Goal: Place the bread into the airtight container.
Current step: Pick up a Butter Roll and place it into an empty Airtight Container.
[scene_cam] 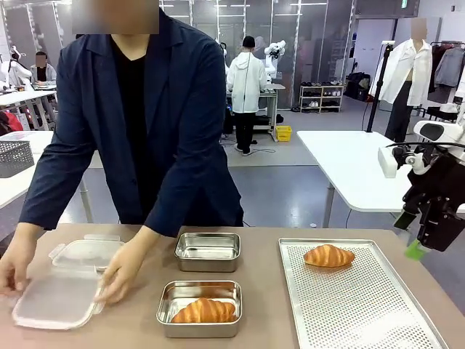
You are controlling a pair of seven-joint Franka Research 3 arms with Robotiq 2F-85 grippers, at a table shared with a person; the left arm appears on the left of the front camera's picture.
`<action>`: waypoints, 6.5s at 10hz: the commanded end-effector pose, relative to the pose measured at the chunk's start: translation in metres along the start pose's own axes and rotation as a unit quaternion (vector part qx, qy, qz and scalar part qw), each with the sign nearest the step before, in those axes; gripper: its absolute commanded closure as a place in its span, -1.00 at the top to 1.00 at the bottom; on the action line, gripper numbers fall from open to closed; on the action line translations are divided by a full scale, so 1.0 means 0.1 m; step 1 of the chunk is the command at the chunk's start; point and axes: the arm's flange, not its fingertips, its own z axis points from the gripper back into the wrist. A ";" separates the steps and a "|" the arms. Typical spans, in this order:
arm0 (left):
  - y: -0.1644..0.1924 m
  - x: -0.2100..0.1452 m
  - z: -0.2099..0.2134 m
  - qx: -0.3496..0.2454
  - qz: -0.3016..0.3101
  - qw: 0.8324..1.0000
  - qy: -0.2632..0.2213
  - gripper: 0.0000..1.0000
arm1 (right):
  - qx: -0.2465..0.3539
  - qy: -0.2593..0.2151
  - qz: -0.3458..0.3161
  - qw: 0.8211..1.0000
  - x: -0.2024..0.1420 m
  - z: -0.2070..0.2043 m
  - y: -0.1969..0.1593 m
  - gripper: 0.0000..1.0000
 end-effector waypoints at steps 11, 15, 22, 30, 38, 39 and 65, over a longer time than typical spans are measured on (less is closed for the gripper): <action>-0.01 0.00 0.00 0.001 -0.005 1.000 0.002 1.00 | 0.000 -0.192 -0.028 0.981 -1.23 -0.05 -1.25 0.82; -0.01 0.00 0.00 0.001 -0.005 1.000 0.002 1.00 | -0.115 -0.375 -0.055 0.918 -2.98 0.23 -0.09 0.82; -0.01 0.00 0.00 0.001 -0.005 1.000 0.002 1.00 | -0.129 -0.395 -0.092 0.905 -3.33 0.16 0.24 0.82; -0.01 0.00 0.00 0.001 -0.005 1.000 0.002 1.00 | -0.125 -0.391 -0.099 0.906 -3.34 0.17 0.23 0.82; -0.01 0.00 0.00 0.001 -0.005 1.000 0.002 1.00 | -0.056 -0.072 0.138 0.986 -0.83 0.10 -0.84 0.82; -0.01 0.00 0.00 0.001 -0.005 1.000 0.002 1.00 | -0.058 -0.029 0.148 0.987 -0.63 -0.06 -1.05 0.82; -0.01 0.00 0.00 0.001 -0.005 1.000 0.002 1.00 | -0.046 0.096 0.095 0.990 0.47 -2.22 -2.17 0.82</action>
